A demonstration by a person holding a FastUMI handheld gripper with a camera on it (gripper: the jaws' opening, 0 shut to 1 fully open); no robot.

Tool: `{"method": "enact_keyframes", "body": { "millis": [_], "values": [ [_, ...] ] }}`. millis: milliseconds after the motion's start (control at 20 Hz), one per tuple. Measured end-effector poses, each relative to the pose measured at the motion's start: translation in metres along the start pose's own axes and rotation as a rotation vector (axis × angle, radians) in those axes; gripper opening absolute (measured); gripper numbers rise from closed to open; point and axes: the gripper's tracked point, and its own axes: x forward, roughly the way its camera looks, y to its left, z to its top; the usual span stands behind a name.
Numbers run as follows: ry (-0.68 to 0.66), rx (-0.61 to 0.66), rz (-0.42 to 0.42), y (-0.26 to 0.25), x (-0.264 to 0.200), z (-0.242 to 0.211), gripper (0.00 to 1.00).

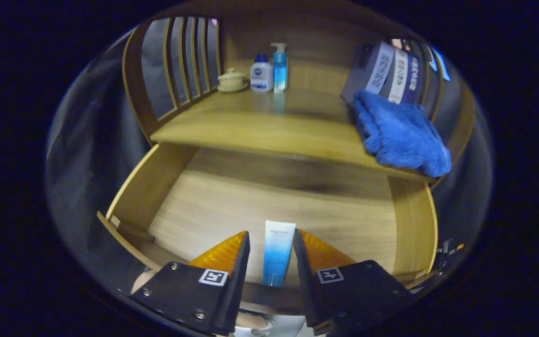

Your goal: Pull open the drawer, take out the items inside it, and place them on the countertop above the cabinet.

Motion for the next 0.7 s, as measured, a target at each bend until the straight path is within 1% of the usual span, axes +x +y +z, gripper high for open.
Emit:
{"method": "enact_keyframes", "body": {
  "millis": [100,150,300,450,550,600,650,700],
  "values": [
    [0.089,-0.022,-0.002,0.002,0.015,-0.013,0.56],
    [0.124,-0.024,-0.005,0.001,0.020,-0.017,0.64],
    [0.213,-0.021,-0.013,0.000,0.037,-0.029,0.65],
    [0.289,-0.051,-0.032,-0.003,0.048,-0.043,0.65],
    [0.323,-0.075,-0.045,-0.005,0.054,-0.052,0.65],
    [0.325,-0.058,-0.036,-0.002,0.052,-0.049,0.65],
    [0.323,-0.019,-0.021,0.002,0.058,-0.051,0.59],
    [0.337,-0.012,-0.016,0.001,0.054,-0.053,0.54]
  ]
}}
